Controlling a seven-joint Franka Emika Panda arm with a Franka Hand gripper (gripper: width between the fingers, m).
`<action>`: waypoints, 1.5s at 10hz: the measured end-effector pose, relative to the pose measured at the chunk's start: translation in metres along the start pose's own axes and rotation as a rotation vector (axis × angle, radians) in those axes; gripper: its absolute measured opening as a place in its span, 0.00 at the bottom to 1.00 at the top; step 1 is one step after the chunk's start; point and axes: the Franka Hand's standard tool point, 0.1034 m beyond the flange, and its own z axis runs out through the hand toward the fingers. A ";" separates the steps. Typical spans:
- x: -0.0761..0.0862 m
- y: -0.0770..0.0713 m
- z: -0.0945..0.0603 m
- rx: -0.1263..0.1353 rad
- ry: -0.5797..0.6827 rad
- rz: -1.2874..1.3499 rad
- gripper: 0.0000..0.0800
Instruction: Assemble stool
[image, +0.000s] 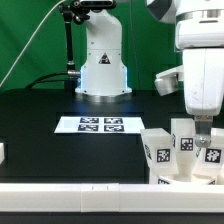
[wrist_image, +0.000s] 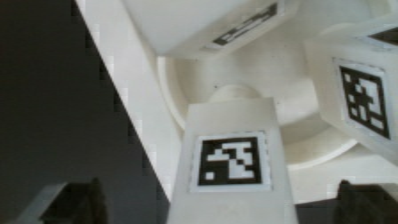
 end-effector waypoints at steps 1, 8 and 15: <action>0.000 0.000 0.000 0.000 0.000 0.001 0.66; -0.001 0.000 0.000 0.002 -0.001 0.056 0.43; -0.006 0.001 0.001 0.026 0.008 0.751 0.43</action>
Offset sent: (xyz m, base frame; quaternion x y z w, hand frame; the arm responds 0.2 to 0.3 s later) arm 0.0000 0.0000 0.0000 0.0000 0.0000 0.0000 1.0000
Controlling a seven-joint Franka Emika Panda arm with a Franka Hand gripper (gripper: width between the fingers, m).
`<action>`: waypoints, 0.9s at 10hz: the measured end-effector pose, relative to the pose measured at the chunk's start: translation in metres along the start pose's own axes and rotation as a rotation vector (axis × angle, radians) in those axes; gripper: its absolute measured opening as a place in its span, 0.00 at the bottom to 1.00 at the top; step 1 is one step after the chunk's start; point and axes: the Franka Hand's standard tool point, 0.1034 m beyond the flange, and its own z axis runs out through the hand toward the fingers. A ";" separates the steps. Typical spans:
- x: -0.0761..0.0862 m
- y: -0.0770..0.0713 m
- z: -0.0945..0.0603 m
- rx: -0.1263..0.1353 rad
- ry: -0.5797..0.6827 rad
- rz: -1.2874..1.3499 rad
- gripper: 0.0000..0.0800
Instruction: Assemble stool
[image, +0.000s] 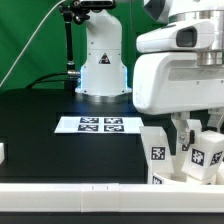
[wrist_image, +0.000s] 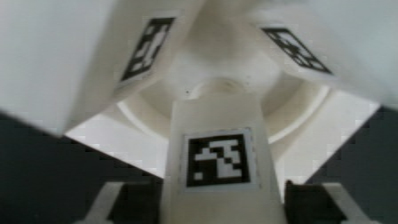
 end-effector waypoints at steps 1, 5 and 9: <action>0.002 -0.005 0.000 -0.003 0.010 0.089 0.43; 0.002 -0.005 0.000 0.003 0.010 0.383 0.43; -0.001 -0.009 0.002 0.016 0.051 0.761 0.43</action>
Offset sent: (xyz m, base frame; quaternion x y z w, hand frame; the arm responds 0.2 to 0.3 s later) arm 0.0000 0.0000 0.0000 0.0000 0.0000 0.1938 0.9810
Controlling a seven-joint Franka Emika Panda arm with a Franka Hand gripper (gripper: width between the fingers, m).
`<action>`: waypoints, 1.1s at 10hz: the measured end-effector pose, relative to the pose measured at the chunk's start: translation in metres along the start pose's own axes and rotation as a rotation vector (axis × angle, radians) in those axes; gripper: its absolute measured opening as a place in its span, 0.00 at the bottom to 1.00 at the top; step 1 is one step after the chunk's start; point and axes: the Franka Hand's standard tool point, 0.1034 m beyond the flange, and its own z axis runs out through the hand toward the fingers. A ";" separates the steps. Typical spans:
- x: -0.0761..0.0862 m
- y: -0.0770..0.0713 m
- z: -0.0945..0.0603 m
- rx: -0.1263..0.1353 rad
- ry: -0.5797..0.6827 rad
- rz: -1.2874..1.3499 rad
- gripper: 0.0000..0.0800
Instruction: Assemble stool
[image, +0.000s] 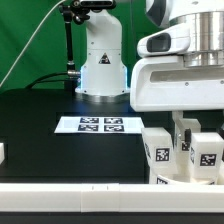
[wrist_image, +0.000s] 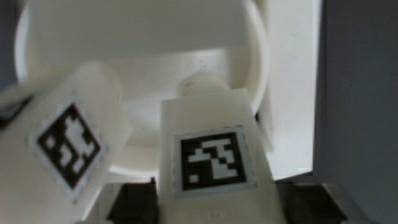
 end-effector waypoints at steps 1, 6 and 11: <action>-0.001 0.000 0.000 -0.002 0.001 0.061 0.43; -0.003 0.001 -0.001 0.028 -0.026 0.532 0.43; -0.005 -0.002 -0.001 0.047 -0.041 0.824 0.43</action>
Offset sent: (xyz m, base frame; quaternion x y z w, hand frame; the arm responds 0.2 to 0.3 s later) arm -0.0061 0.0068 -0.0016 0.0102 -0.0278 0.2827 0.9587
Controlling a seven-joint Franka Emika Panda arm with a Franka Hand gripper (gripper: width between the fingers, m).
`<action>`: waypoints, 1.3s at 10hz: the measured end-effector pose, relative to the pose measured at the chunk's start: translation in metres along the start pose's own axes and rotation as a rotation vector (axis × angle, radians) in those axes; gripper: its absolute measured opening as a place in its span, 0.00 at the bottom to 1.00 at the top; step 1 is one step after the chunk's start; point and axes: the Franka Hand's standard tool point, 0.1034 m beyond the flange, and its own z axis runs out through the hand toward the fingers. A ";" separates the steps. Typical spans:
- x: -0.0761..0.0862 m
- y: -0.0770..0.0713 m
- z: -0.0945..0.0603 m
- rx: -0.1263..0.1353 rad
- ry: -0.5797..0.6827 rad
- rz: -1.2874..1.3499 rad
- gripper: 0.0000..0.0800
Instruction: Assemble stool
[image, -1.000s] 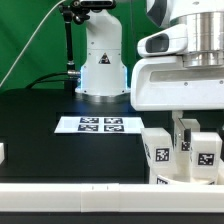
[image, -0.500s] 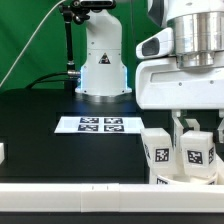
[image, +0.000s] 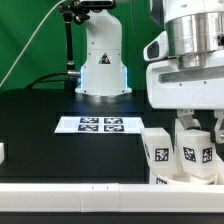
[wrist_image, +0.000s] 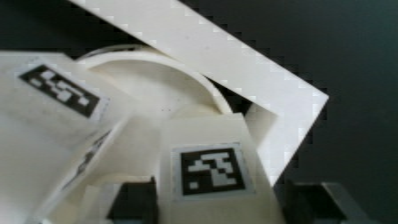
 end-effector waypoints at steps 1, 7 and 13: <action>-0.001 0.000 0.000 0.002 -0.005 0.055 0.43; -0.002 -0.001 0.000 0.060 -0.060 0.591 0.43; -0.003 0.000 0.002 0.074 -0.106 1.033 0.43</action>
Offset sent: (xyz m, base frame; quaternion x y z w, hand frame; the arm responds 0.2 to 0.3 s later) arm -0.0070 -0.0065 -0.0056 0.0307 -0.0143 0.2940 0.9552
